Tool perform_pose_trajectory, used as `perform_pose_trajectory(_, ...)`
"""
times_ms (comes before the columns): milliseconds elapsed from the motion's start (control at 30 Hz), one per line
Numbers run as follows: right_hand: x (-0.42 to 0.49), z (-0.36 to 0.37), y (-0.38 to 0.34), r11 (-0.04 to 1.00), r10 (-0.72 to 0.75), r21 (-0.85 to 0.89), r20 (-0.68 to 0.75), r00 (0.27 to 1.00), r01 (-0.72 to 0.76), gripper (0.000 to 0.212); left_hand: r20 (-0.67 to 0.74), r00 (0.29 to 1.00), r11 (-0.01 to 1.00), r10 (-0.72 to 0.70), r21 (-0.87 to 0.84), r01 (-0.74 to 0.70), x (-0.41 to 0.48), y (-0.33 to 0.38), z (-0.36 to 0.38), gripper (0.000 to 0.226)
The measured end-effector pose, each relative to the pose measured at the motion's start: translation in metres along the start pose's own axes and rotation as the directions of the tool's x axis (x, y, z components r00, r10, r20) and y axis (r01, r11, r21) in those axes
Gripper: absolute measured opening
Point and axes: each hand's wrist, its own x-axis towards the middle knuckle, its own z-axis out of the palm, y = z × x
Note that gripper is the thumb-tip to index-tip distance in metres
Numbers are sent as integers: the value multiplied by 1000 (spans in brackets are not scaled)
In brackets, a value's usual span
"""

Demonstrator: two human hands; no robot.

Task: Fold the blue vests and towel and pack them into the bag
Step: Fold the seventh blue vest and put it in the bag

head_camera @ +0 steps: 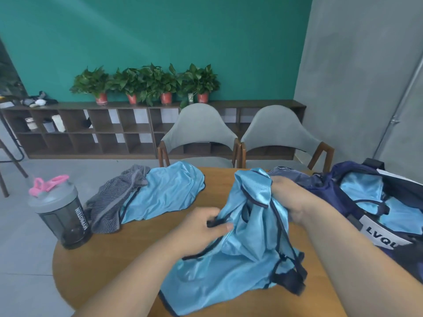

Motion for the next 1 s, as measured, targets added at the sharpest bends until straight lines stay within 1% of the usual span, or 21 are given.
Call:
perform_pose_trajectory(67,29,-6,-18,998,17,61,-81,997,-12,15,-67,997,984,-22,-181,10,12,18,-9,12)
perform_pose_trajectory(100,43,-9,-29,992,-4,125,-117,993,19,19,-179,983,970,-45,-245,0,24,24,-16,6)
perform_pose_trajectory(133,60,-11,-38,984,-39,166,-146,988,63,26,-296,950,955,-98,-297,6,41,24,-24,18)
perform_pose_trajectory(167,73,-12,-45,984,-80,143,-181,980,106,35,-379,910,938,-167,-345,29,56,24,-33,35)
perform_pose_trajectory(200,82,-11,-48,991,-123,19,-217,968,131,48,-417,877,930,-237,-357,82,68,20,-40,53)
perform_pose_trajectory(233,90,-10,-43,970,-167,-216,-269,949,109,63,-437,854,934,-282,-328,140,76,17,-44,69)
perform_pose_trajectory(267,95,-9,-34,887,-227,-458,-311,923,64,72,-474,834,952,-284,-239,188,80,7,-47,78)
perform_pose_trajectory(300,94,-6,-20,786,-288,-617,-306,907,41,73,-520,817,968,-248,-110,224,79,-2,-47,82)
perform_pose_trajectory(333,91,-3,2,686,-354,-725,-248,902,69,68,-557,810,971,-184,27,238,73,-13,-45,82)
perform_pose_trajectory(367,85,3,27,584,-406,-802,-152,901,127,62,-555,824,958,-113,159,239,65,-25,-39,80)
perform_pose_trajectory(400,74,13,54,511,-400,-840,-44,916,182,58,-522,851,932,-54,279,230,55,-36,-30,77)
perform_pose_trajectory(467,48,33,110,413,-321,-867,147,936,278,61,-405,914,867,6,458,197,40,-63,-9,70)
perform_pose_trajectory(533,31,46,150,269,-234,-910,257,938,316,72,-279,960,801,3,575,165,30,-79,9,69)
perform_pose_trajectory(633,36,29,167,166,-262,-944,235,936,284,91,-179,983,718,-23,681,141,25,-95,18,76)
perform_pose_trajectory(700,48,0,162,116,-289,-962,207,935,249,93,-158,987,665,-18,736,130,22,-100,14,90)
perform_pose_trajectory(767,57,-30,157,43,-306,-986,139,942,160,85,-156,988,619,-13,774,131,20,-103,11,95)
perform_pose_trajectory(833,64,-43,150,-84,-336,-996,68,939,42,62,-175,984,623,-32,767,156,20,-102,10,89)
perform_pose_trajectory(867,63,-38,147,-83,-375,-996,64,925,35,50,-181,983,638,-34,753,161,21,-102,12,82)
perform_pose_trajectory(900,60,-29,146,-43,-423,-997,83,902,71,46,-191,981,656,-26,738,161,22,-103,15,75)
perform_pose_trajectory(967,46,-2,147,132,-445,-968,136,885,215,45,-247,969,674,15,718,173,21,-107,23,67)
perform_pose_trajectory(1000,38,10,150,215,-410,-941,156,899,262,50,-298,953,676,56,714,184,20,-110,24,66)
